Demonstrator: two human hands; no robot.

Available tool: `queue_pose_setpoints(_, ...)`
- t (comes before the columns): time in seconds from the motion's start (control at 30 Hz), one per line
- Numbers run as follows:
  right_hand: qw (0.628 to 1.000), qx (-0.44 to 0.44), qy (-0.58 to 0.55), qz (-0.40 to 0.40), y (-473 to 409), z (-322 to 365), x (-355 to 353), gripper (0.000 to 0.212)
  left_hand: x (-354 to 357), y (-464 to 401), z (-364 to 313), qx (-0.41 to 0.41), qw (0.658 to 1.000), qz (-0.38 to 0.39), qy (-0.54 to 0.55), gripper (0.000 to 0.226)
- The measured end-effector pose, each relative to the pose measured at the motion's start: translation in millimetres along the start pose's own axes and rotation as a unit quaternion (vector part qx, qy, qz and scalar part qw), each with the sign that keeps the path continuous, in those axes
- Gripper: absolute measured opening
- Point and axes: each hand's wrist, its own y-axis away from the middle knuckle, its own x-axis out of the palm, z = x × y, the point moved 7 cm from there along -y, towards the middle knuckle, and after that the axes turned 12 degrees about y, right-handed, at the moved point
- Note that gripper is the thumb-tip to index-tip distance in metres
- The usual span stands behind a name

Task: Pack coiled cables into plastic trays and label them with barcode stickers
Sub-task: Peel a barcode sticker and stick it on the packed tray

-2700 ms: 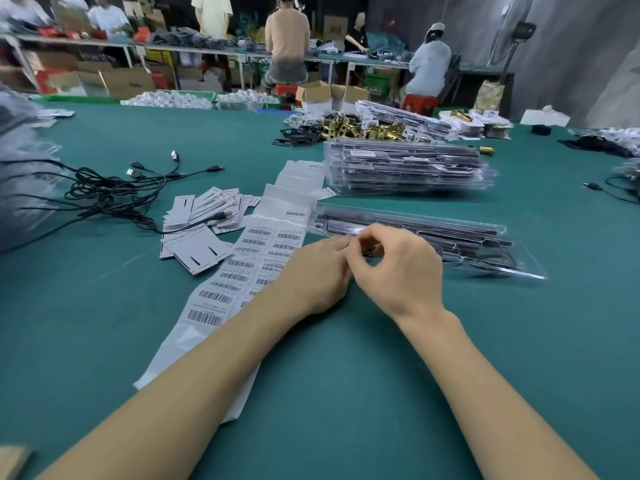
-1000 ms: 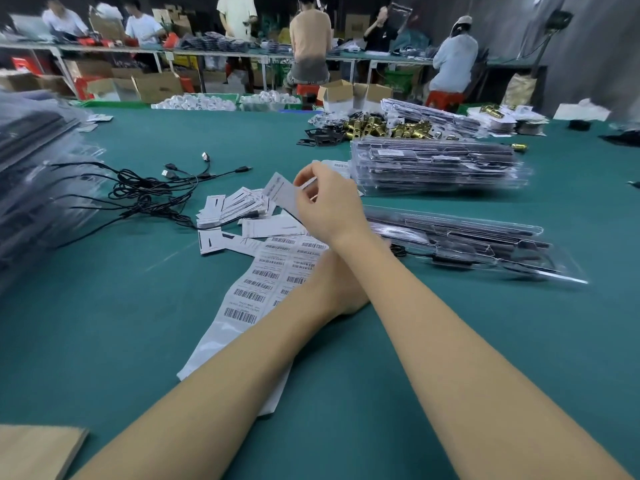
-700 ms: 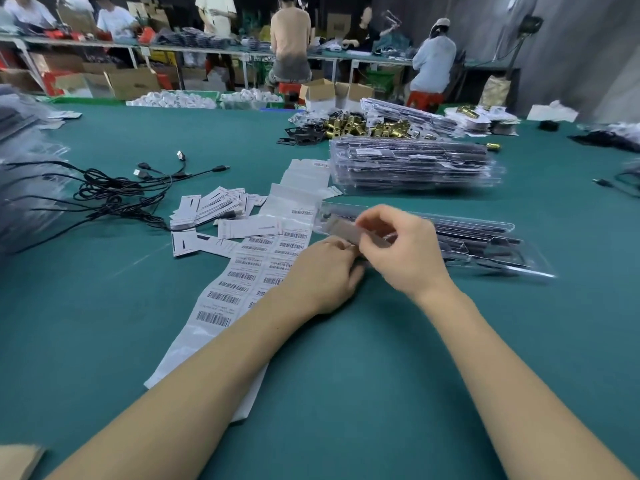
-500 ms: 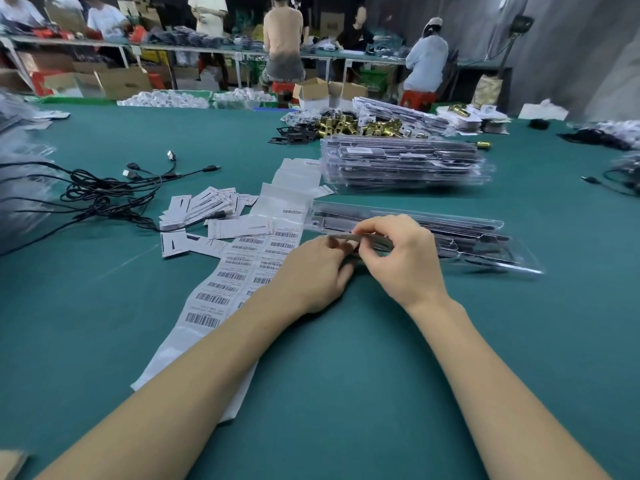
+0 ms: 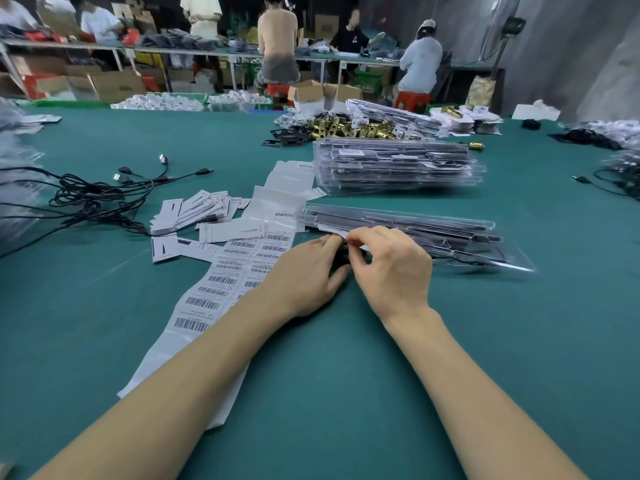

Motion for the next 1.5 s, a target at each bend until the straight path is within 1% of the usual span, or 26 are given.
queue_pose_setpoints(0.07,0.999,0.009,-0.012,0.033,4,0,3,0.01,-1,0,0,-0.001,1.0,0.003,0.013,0.031)
queue_pose_setpoints(0.23,0.992,0.036,-0.041,0.11,15,0,15,0.026,-5,1,3,0.007,0.999,0.022,0.036,0.029)
queue_pose_setpoints(0.37,0.985,0.039,-0.086,0.142,18,2,19,0.032,-6,2,6,0.019,0.998,0.05,0.03,0.033)
queue_pose_setpoints(0.43,0.982,0.034,-0.094,0.157,20,4,21,0.03,-5,2,5,0.032,0.998,0.061,0.014,0.03)
queue_pose_setpoints(0.53,0.981,0.021,-0.077,0.179,21,5,24,0.029,-3,3,6,0.031,0.995,0.088,-0.021,0.027)
queue_pose_setpoints(0.63,0.982,0.009,-0.057,0.182,22,7,24,0.031,-4,2,11,0.027,0.992,0.112,-0.048,0.032)
queue_pose_setpoints(0.8,0.974,0.01,-0.025,0.227,24,9,30,0.023,-16,4,11,0.074,0.99,0.116,-0.003,0.043)
queue_pose_setpoints(0.87,0.972,0.001,-0.017,0.236,24,9,31,0.022,-18,3,13,0.075,0.99,0.119,-0.012,0.046)
queue_pose_setpoints(0.93,0.97,-0.011,-0.005,0.242,25,11,31,0.026,-19,3,13,0.076,0.99,0.114,-0.013,0.045)
queue_pose_setpoints(1.0,0.968,-0.023,0.009,0.25,25,12,32,0.031,-25,4,13,0.077,0.992,0.094,0.032,0.04)
queue_pose_setpoints(1.07,0.966,-0.028,0.025,0.257,26,13,34,0.036,-39,5,22,0.049,0.992,0.048,0.105,0.03)
queue_pose_setpoints(1.1,0.964,-0.028,0.034,0.26,26,13,35,0.037,-45,7,29,0.031,0.992,0.028,0.122,0.024)
queue_pose_setpoints(1.17,0.961,-0.03,0.054,0.268,27,13,37,0.041,-52,10,43,0.005,0.993,0.011,0.117,0.02)
queue_pose_setpoints(1.23,0.957,-0.04,0.074,0.277,29,16,39,0.049,-53,12,49,0.0,0.994,0.007,0.113,0.02)
queue_pose_setpoints(1.3,0.952,-0.054,0.089,0.287,31,20,41,0.055,-52,13,47,0.017,0.994,0.011,0.108,0.021)
queue_pose_setpoints(1.4,0.943,-0.059,0.115,0.305,33,26,45,0.054,-51,14,43,0.039,0.992,0.016,0.115,0.022)
queue_pose_setpoints(1.43,0.94,-0.055,0.118,0.315,34,29,47,0.055,-51,14,42,0.042,0.992,0.017,0.115,0.024)
queue_pose_setpoints(1.5,0.934,-0.048,0.125,0.33,36,36,50,0.057,-49,14,41,0.033,0.994,0.022,0.107,0.034)
